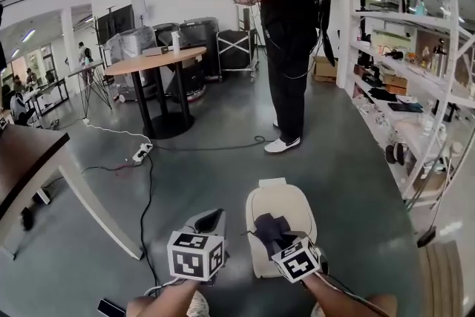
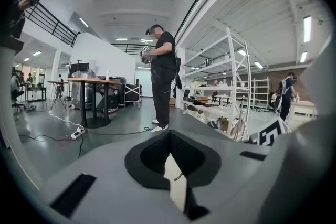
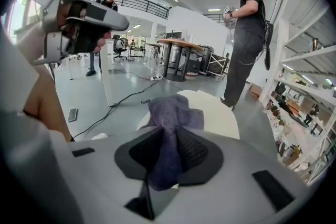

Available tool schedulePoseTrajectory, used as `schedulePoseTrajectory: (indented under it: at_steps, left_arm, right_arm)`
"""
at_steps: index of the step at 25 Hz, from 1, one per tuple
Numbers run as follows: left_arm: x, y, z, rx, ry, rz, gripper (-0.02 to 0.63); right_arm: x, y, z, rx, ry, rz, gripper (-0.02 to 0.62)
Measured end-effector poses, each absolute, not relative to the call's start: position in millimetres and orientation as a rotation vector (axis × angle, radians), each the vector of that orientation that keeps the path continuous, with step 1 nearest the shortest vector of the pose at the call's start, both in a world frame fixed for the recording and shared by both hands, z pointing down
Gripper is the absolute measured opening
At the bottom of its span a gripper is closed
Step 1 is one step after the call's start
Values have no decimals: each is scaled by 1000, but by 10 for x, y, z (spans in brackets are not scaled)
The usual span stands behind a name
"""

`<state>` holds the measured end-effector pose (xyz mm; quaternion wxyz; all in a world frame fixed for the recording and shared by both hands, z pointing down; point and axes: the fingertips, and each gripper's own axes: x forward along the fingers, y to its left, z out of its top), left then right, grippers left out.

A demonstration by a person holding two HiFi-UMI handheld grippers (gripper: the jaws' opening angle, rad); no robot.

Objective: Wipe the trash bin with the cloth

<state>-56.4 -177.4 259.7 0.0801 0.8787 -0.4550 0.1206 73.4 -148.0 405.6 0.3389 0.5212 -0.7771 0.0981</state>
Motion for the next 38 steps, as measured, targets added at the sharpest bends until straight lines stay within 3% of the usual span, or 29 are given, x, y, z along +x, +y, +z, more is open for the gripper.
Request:
schedulePoseTrajectory:
  at_steps: [26,38]
  left_arm:
    - [-472,-1673,2640,2648,-1390,401,-2]
    - [-606,-1527,2703,2655,-1381,375,-3]
  right_arm:
    - [1901,-1340,4159,1669,-1873,365,80]
    - [947,-1020,3694,1725,-2232,213,80]
